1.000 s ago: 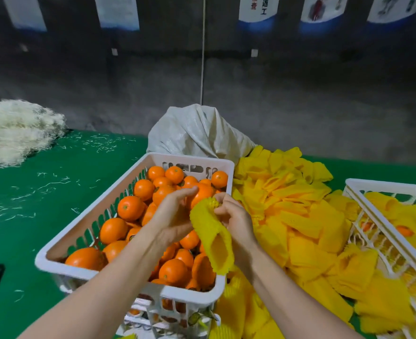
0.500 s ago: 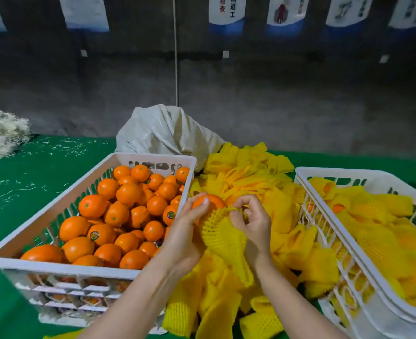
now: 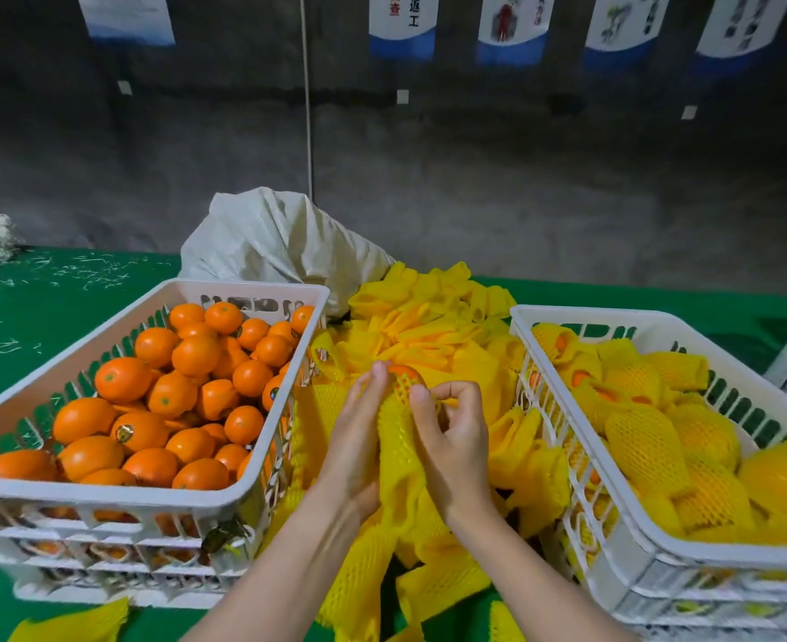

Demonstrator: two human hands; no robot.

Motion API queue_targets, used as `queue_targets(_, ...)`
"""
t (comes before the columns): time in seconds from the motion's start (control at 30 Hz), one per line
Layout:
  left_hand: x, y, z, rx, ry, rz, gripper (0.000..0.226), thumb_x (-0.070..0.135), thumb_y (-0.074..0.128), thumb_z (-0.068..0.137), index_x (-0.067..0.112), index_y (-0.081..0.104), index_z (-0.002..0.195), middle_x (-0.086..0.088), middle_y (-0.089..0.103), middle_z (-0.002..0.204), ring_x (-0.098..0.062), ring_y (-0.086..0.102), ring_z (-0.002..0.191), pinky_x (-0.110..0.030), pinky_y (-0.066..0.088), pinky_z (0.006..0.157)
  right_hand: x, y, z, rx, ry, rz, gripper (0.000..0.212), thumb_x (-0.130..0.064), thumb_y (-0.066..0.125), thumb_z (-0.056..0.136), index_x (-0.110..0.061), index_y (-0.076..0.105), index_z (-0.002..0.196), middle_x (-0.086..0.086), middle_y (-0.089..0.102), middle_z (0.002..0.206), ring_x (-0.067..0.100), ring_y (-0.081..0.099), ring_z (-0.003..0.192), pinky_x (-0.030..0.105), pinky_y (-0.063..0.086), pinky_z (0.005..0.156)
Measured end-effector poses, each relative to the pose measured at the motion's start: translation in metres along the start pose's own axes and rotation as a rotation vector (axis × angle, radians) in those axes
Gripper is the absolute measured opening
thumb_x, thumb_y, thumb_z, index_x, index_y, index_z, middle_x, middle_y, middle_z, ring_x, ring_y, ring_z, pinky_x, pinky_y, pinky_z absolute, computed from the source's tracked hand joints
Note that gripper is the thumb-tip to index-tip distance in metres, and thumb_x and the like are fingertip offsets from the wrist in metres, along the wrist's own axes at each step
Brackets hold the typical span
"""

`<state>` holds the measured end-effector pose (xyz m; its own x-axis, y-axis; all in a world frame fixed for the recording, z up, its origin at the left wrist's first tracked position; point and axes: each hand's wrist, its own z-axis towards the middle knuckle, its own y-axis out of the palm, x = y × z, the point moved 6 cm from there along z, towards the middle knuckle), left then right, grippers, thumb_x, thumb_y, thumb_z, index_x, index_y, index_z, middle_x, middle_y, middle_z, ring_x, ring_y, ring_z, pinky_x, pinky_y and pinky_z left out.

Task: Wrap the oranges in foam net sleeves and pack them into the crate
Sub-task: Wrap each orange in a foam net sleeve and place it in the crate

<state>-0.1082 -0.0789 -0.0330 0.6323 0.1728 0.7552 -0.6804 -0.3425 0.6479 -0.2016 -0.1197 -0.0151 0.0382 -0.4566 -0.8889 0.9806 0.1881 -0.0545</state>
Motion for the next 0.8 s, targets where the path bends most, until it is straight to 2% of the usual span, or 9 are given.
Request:
queue_targets(0.07, -0.005, 0.000, -0.001, -0.003, -0.073, 0.002, 0.070, 0.052, 0.063, 0.072, 0.010, 0.058, 0.128, -0.017, 0.067, 0.116, -0.031, 0.065, 0.107, -0.044, 0.050, 0.093, -0.002, -0.005, 0.003, -0.020, -0.050, -0.011, 0.025, -0.044, 0.057, 0.080, -0.023, 0.045, 0.075, -0.009, 0.039, 0.050, 0.005, 0.033, 0.043, 0.020, 0.026, 0.045)
queue_targets(0.2, -0.012, -0.001, -0.001, -0.026, -0.189, 0.006, 0.067, 0.056, 0.059, 0.070, 0.009, 0.065, 0.117, -0.016, 0.068, 0.114, -0.030, 0.066, 0.105, -0.042, 0.052, 0.090, 0.001, -0.018, 0.032, -0.021, -0.030, 0.021, 0.028, -0.019, 0.060, 0.089, -0.018, 0.047, 0.064, -0.010, 0.038, 0.051, 0.001, 0.038, 0.044, 0.014, 0.028, 0.046)
queue_targets(0.37, -0.015, 0.005, -0.002, -0.106, -0.237, -0.068, 0.055, 0.054, 0.060, 0.068, 0.008, 0.077, 0.095, -0.016, 0.070, 0.111, -0.029, 0.070, 0.097, -0.040, 0.059, 0.075, 0.011, -0.013, 0.042, -0.117, 0.069, 0.045, 0.032, -0.021, 0.058, 0.090, -0.005, 0.050, 0.063, 0.000, 0.042, 0.053, 0.003, 0.037, 0.047, 0.020, 0.030, 0.048)
queue_targets(0.47, -0.012, 0.008, -0.003, -0.130, -0.217, -0.124, 0.053, 0.051, 0.063, 0.068, 0.007, 0.077, 0.094, -0.017, 0.071, 0.108, -0.029, 0.071, 0.093, -0.040, 0.059, 0.070, 0.015, -0.008, 0.039, -0.164, 0.148, 0.152, 0.039, -0.028, 0.059, 0.088, 0.005, 0.053, 0.069, 0.013, 0.046, 0.061, 0.018, 0.042, 0.058, 0.027, 0.034, 0.054)
queue_targets(0.53, -0.013, 0.007, 0.000, -0.074, -0.184, -0.138, 0.051, 0.049, 0.063, 0.069, 0.008, 0.075, 0.098, -0.016, 0.072, 0.103, -0.028, 0.072, 0.087, -0.039, 0.059, 0.069, 0.020, -0.003, 0.036, -0.198, 0.205, 0.229, 0.037, -0.034, 0.058, 0.085, 0.000, 0.054, 0.070, 0.014, 0.049, 0.068, 0.020, 0.044, 0.065, 0.031, 0.036, 0.059)
queue_targets(0.6, -0.014, 0.004, 0.003, -0.002, -0.159, -0.122, 0.054, 0.050, 0.063, 0.069, 0.009, 0.070, 0.105, -0.014, 0.072, 0.102, -0.027, 0.071, 0.086, -0.040, 0.056, 0.077, 0.026, 0.002, 0.031, -0.227, 0.209, 0.276, 0.030, -0.035, 0.052, 0.088, -0.009, 0.057, 0.074, 0.008, 0.057, 0.073, 0.017, 0.052, 0.070, 0.031, 0.043, 0.065)
queue_targets(0.67, -0.014, -0.001, 0.005, 0.055, -0.137, -0.103, 0.057, 0.050, 0.063, 0.067, 0.013, 0.067, 0.110, -0.013, 0.073, 0.102, -0.028, 0.069, 0.090, -0.042, 0.052, 0.083, 0.030, 0.003, 0.028, -0.269, 0.131, 0.224, 0.025, -0.037, 0.047, 0.093, -0.020, 0.062, 0.084, -0.006, 0.065, 0.085, 0.004, 0.060, 0.078, 0.019, 0.048, 0.069)
queue_targets(0.73, -0.014, -0.008, 0.007, 0.105, -0.129, -0.118, 0.060, 0.048, 0.066, 0.064, 0.018, 0.063, 0.116, -0.013, 0.072, 0.100, -0.030, 0.068, 0.090, -0.043, 0.054, 0.079, 0.032, 0.007, 0.024, -0.337, 0.104, 0.164, 0.023, -0.038, 0.041, 0.095, -0.030, 0.063, 0.098, -0.014, 0.064, 0.102, -0.005, 0.060, 0.093, 0.014, 0.048, 0.076)
queue_targets(0.8, -0.013, -0.014, 0.009, 0.126, -0.120, -0.126, 0.059, 0.047, 0.068, 0.062, 0.025, 0.062, 0.116, -0.012, 0.073, 0.098, -0.029, 0.069, 0.087, -0.041, 0.057, 0.068, 0.035, 0.011, 0.023, -0.424, 0.191, 0.168, 0.028, -0.036, 0.037, 0.096, -0.030, 0.064, 0.100, -0.014, 0.064, 0.104, -0.001, 0.060, 0.097, 0.016, 0.048, 0.078)
